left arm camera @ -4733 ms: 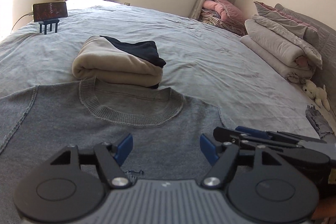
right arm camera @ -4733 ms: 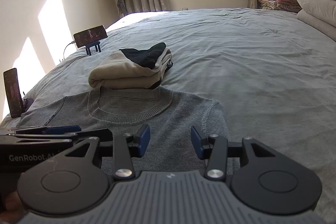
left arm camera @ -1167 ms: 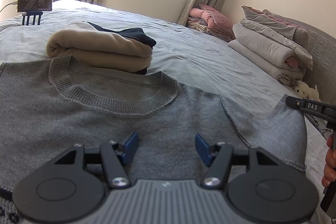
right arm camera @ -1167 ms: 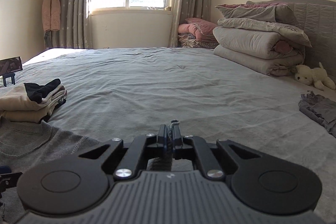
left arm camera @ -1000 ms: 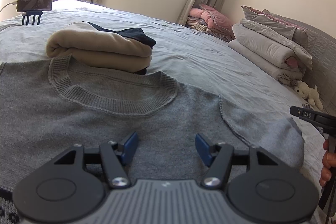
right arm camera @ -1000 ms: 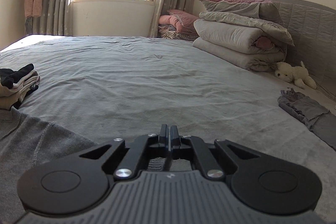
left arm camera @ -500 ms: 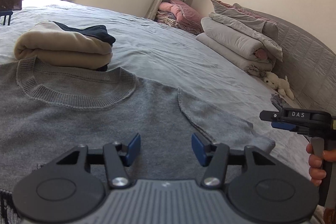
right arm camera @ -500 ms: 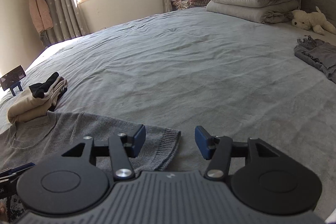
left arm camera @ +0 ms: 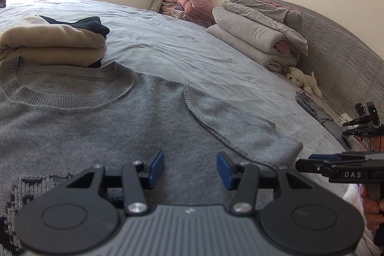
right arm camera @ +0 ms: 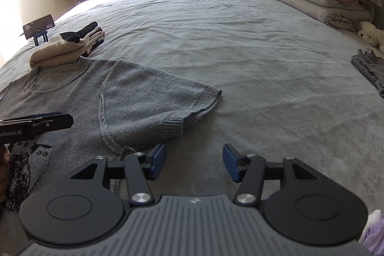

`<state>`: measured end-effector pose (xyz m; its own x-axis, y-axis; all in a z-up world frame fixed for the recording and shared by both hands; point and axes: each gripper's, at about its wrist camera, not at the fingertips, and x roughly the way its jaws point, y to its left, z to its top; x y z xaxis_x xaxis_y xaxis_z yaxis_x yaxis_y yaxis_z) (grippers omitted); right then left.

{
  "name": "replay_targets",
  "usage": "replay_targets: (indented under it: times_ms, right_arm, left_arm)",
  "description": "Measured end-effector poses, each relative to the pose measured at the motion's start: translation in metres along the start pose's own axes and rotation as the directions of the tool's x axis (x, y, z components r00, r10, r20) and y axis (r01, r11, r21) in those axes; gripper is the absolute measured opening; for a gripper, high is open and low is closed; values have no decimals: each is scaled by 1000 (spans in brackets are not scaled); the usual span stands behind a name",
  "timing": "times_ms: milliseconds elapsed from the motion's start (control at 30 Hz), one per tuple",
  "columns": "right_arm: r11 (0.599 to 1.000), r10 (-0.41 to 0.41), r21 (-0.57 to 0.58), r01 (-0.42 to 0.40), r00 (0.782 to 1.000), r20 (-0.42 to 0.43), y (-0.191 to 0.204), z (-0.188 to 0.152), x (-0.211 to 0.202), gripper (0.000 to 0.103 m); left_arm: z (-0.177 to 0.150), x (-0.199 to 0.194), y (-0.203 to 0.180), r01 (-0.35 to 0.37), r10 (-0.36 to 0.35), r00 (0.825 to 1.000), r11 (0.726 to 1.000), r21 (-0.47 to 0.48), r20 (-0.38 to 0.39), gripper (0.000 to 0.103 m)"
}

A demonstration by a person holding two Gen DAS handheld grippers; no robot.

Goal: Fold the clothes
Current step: 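Open the right gripper and release the folded sleeve on the sweater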

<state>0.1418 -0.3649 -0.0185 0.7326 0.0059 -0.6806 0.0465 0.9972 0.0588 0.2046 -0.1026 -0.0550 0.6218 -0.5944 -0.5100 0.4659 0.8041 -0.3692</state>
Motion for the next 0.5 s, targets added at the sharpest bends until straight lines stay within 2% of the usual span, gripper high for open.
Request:
replay_targets:
  times_ms: [133,267,333,400,500]
  right_arm:
    - [999,40,11,-40,999,-3,6,5,10,56]
    - [999,53,11,-53,999,-5,12,10,23,50]
    - [998,58,8,-58,998,1,14,10,27,43]
    - [995,101,21,-101,995,6,14,11,28,12]
    - [993,117,31,-116,993,-12,12,14,23,9]
  left_arm:
    - [0,0,2,7,-7,1000,1000,-10,0,51]
    - [0,0,3,11,-11,1000,1000,-15,0,51]
    - [0,0,3,12,-12,1000,1000,-17,-1,51]
    - [0,0,3,14,-14,1000,1000,-20,-1,51]
    - [0,0,4,19,-19,1000,999,-25,-1,51]
